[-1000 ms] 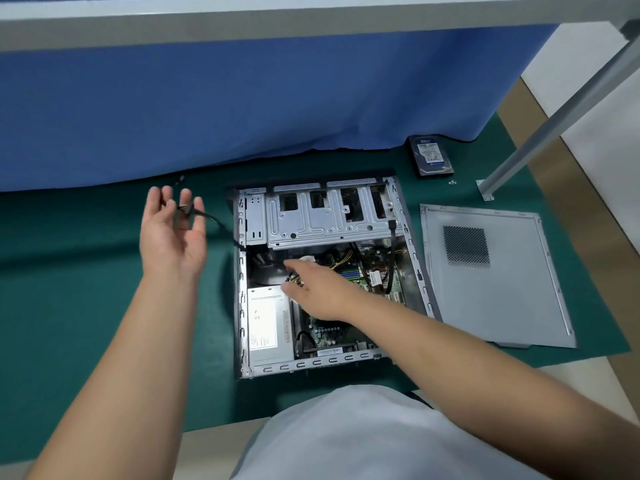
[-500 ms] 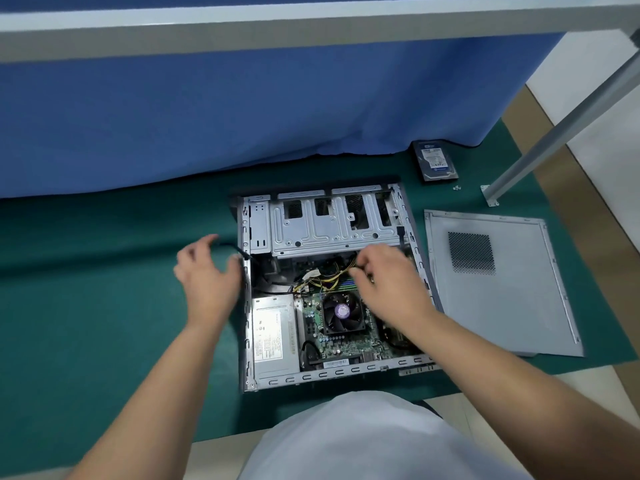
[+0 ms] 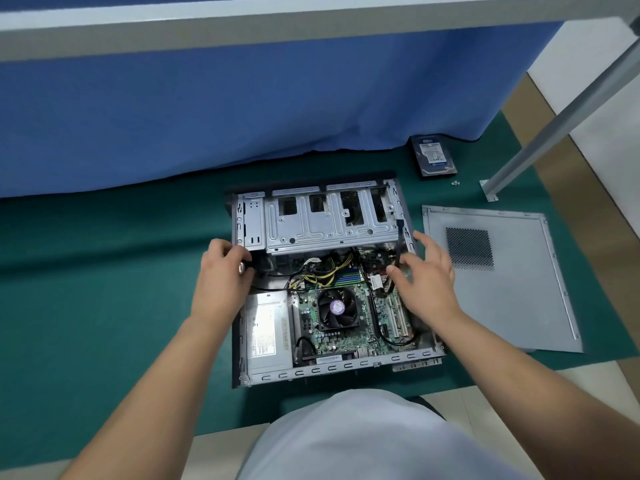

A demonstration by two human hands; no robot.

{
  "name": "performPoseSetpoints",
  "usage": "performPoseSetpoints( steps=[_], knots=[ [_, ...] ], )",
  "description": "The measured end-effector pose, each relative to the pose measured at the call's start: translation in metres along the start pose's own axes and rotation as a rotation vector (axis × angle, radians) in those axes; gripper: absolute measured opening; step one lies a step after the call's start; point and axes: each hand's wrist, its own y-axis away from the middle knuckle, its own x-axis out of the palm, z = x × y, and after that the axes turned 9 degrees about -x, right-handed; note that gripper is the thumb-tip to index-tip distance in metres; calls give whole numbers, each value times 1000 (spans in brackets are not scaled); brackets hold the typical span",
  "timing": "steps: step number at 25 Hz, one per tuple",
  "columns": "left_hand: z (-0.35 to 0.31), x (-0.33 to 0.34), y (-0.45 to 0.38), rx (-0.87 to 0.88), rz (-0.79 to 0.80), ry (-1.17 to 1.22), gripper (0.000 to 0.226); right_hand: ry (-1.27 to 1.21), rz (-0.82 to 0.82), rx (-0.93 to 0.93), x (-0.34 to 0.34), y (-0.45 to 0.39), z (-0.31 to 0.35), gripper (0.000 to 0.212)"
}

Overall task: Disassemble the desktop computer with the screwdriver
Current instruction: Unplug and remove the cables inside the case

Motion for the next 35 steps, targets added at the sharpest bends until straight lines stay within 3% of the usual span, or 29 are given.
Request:
performPoseSetpoints(
  steps=[3, 6, 9, 12, 16, 19, 22, 24, 28, 32, 35],
  knots=[
    [7, -12, -10, -2, 90, 65, 29, -19, 17, -34, -4, -15, -5, 28],
    [11, -18, -19, -25, -47, 137, 19, -8, 65, -111, -8, -35, -6, 25],
    [4, -13, -21, -157, -113, 235, 10, -9, 86, -173, -8, -56, -8, 26],
    [-10, 0, -13, -227, -167, 155, 13, -20, 85, -196, -8, -71, -12, 32],
    [-46, 17, 5, 17, -240, 88, 26, -23, 86, -205, -6, -78, -18, 36],
    [-78, 36, 8, 200, -46, 69, 36, -29, 77, -225, -7, -84, -16, 38],
    [-100, 56, 6, 274, 190, 0, 53, -26, 100, -281, -8, -94, -11, 31],
    [-101, 69, 5, 294, 239, -122, 59, -19, 118, -322, -7, -103, -6, 30],
    [-90, 89, 9, 357, 101, -332, 68, 116, 149, -466, -2, -120, -3, 31],
    [-88, 101, 7, 380, -6, -363, 69, 231, 152, -641, 8, -131, -6, 34],
    [-86, 104, 7, 377, -34, -353, 68, 245, 135, -673, 11, -134, -6, 34]
  ],
)
